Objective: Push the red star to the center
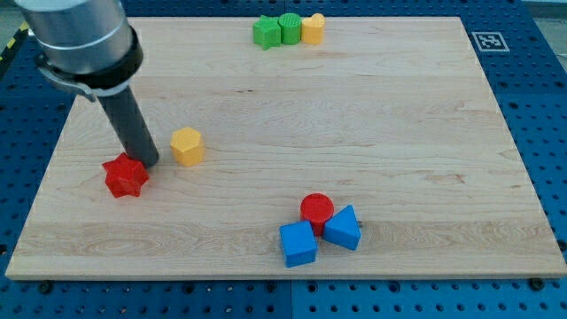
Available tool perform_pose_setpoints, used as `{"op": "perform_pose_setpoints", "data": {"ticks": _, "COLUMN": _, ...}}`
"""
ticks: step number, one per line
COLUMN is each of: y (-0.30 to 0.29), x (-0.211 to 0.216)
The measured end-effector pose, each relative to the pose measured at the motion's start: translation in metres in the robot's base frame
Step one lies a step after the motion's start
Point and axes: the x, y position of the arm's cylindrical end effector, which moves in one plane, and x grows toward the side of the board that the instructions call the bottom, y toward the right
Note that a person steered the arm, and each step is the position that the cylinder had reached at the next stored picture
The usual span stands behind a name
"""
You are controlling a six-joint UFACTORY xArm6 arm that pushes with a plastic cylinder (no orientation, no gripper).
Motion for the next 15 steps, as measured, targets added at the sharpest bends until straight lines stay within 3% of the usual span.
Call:
{"op": "perform_pose_setpoints", "data": {"ticks": 3, "y": -0.090, "x": 0.005}}
{"op": "perform_pose_setpoints", "data": {"ticks": 4, "y": -0.089, "x": 0.040}}
{"op": "perform_pose_setpoints", "data": {"ticks": 5, "y": -0.033, "x": 0.042}}
{"op": "perform_pose_setpoints", "data": {"ticks": 6, "y": 0.035, "x": -0.009}}
{"op": "perform_pose_setpoints", "data": {"ticks": 7, "y": 0.060, "x": -0.025}}
{"op": "perform_pose_setpoints", "data": {"ticks": 10, "y": 0.080, "x": 0.005}}
{"op": "perform_pose_setpoints", "data": {"ticks": 12, "y": 0.151, "x": -0.073}}
{"op": "perform_pose_setpoints", "data": {"ticks": 15, "y": 0.171, "x": -0.008}}
